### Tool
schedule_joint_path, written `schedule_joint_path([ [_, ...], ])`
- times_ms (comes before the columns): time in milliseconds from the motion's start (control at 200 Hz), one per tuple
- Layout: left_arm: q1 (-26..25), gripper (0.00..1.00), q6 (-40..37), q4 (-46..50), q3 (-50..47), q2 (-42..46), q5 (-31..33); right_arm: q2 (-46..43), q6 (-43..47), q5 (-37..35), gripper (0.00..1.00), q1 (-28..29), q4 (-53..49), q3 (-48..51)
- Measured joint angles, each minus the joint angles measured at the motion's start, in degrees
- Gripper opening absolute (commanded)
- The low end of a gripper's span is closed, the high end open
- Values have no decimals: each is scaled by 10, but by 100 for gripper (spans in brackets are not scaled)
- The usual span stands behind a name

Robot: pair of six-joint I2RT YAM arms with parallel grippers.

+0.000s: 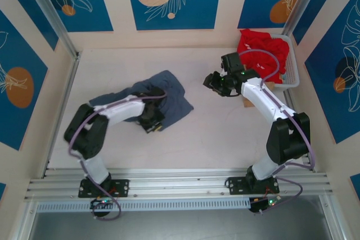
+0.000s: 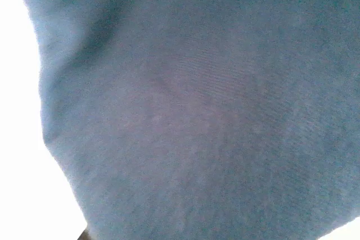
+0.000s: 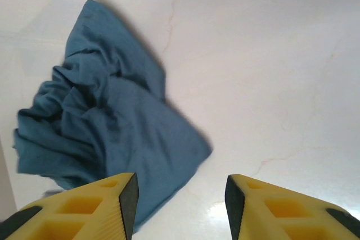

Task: Fold and stack the t-shirts

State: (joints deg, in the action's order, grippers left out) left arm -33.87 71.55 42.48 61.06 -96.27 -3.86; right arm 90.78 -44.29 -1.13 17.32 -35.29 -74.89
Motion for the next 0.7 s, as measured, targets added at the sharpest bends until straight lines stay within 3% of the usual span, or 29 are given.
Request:
schedule_joint_path([
  [145, 56, 0, -22, 55, -89, 162, 22, 14, 0, -4, 46, 18, 1, 5],
  [305, 122, 0, -52, 97, -133, 283, 32, 96, -9, 1, 46, 82, 18, -23],
  [535, 154, 0, -77, 108, -143, 304, 29, 232, -38, 37, 48, 177, 48, -60],
  [700, 158, 0, -92, 109, -143, 305, 28, 259, -63, 58, 37, 212, 54, -61],
])
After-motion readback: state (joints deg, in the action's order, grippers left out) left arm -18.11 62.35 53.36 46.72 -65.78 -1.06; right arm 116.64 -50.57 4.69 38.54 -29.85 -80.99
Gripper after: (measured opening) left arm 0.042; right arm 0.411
